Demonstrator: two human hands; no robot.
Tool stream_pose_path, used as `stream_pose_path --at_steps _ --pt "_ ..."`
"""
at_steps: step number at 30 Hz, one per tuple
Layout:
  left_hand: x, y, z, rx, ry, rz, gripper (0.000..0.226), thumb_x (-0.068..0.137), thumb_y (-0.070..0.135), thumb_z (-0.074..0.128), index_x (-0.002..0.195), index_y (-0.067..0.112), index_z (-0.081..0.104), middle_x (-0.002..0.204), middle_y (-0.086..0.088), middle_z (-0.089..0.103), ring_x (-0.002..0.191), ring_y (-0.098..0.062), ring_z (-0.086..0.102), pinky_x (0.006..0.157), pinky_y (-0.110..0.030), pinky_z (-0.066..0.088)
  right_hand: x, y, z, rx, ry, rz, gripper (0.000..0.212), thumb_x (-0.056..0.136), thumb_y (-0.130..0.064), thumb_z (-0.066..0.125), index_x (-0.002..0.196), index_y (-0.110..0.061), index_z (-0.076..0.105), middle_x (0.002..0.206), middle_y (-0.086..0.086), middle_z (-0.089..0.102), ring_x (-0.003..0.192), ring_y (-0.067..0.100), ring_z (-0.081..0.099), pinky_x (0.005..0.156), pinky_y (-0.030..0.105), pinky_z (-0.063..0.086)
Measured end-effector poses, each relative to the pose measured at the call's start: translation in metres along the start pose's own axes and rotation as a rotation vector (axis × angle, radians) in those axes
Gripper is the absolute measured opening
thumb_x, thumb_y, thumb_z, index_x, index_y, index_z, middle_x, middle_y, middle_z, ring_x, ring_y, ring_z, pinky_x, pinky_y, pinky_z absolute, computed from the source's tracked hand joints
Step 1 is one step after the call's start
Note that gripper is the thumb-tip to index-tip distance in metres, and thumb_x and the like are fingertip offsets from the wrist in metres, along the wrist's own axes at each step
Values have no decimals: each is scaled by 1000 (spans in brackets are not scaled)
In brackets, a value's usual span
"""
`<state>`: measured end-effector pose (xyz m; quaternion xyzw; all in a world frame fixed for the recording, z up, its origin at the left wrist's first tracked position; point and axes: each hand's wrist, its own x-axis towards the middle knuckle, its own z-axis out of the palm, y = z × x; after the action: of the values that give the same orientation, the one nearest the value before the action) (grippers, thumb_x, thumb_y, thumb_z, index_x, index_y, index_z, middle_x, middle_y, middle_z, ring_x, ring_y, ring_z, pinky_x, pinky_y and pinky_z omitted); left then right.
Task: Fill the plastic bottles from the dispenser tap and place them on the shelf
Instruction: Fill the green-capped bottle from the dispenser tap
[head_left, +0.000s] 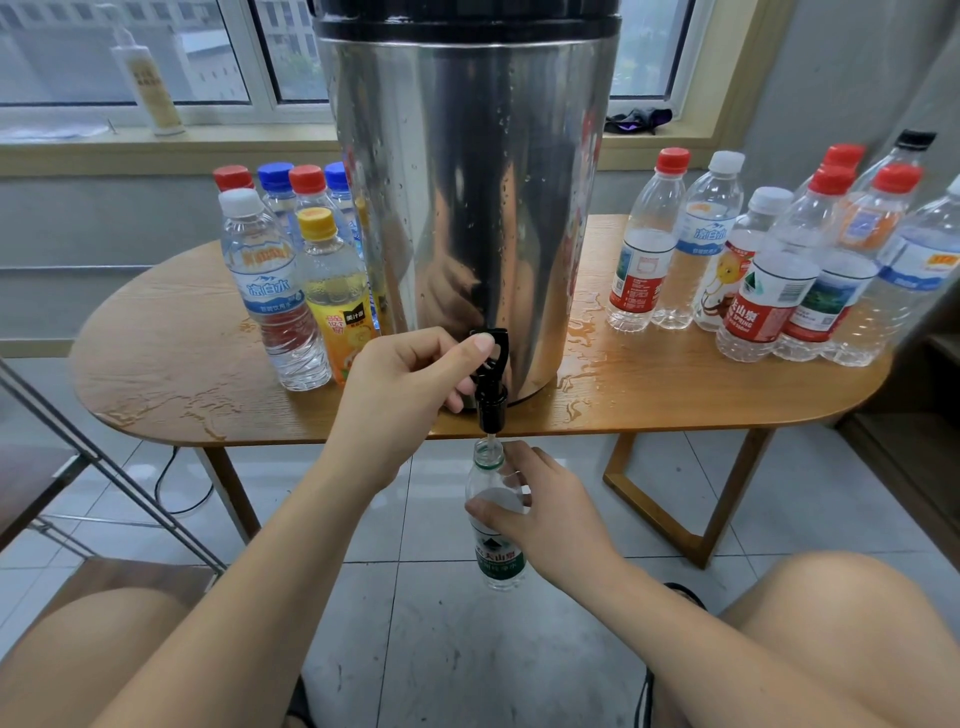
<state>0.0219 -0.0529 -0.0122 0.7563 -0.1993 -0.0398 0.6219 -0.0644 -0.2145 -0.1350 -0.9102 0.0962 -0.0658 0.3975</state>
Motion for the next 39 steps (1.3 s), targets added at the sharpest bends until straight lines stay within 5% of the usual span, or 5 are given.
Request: stream_pose_path --at_steps 39 --pt "-1 1 0 10 0 4 43 101 45 74 77 10 75 66 -5 69 64 -10 60 67 -27 46 4 12 8 71 77 -51 51 92 -63 75 135 -47 54 121 -22 62 109 -2 61 91 36 59"
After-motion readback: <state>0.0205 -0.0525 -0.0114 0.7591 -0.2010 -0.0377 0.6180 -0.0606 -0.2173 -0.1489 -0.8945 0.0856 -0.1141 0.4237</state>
